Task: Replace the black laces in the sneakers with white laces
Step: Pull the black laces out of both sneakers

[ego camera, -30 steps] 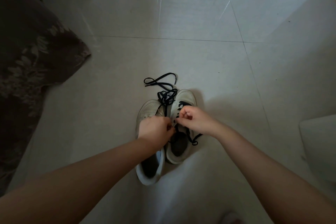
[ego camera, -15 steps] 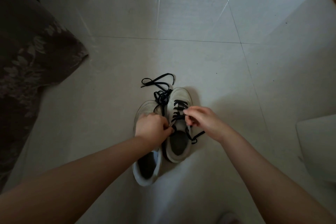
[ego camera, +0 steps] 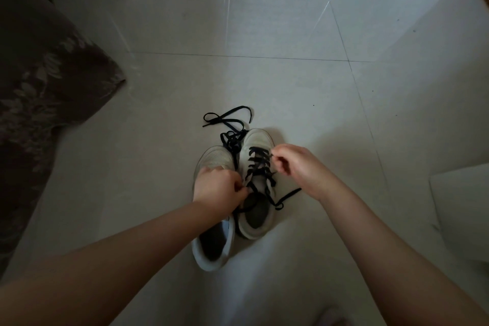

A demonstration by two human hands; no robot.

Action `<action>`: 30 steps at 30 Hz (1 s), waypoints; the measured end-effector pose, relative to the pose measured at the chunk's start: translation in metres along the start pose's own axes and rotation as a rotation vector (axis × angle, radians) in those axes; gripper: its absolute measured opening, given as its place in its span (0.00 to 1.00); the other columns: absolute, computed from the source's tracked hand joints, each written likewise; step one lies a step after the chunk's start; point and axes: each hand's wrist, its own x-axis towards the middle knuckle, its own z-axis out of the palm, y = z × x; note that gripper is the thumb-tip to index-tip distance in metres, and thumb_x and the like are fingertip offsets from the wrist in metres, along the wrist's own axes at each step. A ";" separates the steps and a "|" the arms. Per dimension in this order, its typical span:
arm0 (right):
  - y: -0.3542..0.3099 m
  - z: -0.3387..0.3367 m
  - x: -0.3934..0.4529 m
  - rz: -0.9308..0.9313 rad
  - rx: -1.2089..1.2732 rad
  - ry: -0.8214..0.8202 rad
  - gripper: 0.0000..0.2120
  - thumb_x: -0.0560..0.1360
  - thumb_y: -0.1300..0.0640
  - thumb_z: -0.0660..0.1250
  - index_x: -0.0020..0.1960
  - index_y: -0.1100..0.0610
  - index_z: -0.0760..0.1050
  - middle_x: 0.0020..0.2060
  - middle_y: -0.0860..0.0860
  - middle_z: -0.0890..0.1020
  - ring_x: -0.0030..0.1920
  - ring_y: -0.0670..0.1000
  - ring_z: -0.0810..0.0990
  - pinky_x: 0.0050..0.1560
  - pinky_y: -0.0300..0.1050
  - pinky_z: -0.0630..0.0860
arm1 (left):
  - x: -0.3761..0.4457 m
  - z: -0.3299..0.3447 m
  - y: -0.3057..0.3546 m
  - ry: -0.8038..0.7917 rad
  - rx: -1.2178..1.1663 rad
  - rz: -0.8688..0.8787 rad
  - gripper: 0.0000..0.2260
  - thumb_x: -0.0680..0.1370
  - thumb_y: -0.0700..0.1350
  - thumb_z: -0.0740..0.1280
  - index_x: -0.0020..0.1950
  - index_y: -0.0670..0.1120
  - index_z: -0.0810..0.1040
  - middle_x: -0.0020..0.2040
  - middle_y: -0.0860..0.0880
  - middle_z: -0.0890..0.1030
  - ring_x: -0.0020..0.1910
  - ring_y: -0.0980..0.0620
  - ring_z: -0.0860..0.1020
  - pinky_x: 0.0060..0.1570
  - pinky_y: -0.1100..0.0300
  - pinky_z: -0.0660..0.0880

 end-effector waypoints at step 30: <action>0.013 0.020 0.005 -0.446 -1.379 -0.022 0.10 0.77 0.46 0.63 0.50 0.51 0.76 0.46 0.48 0.80 0.51 0.52 0.77 0.50 0.45 0.62 | 0.000 0.003 -0.003 0.061 0.039 0.063 0.13 0.76 0.58 0.62 0.47 0.52 0.81 0.45 0.53 0.81 0.56 0.53 0.72 0.51 0.58 0.58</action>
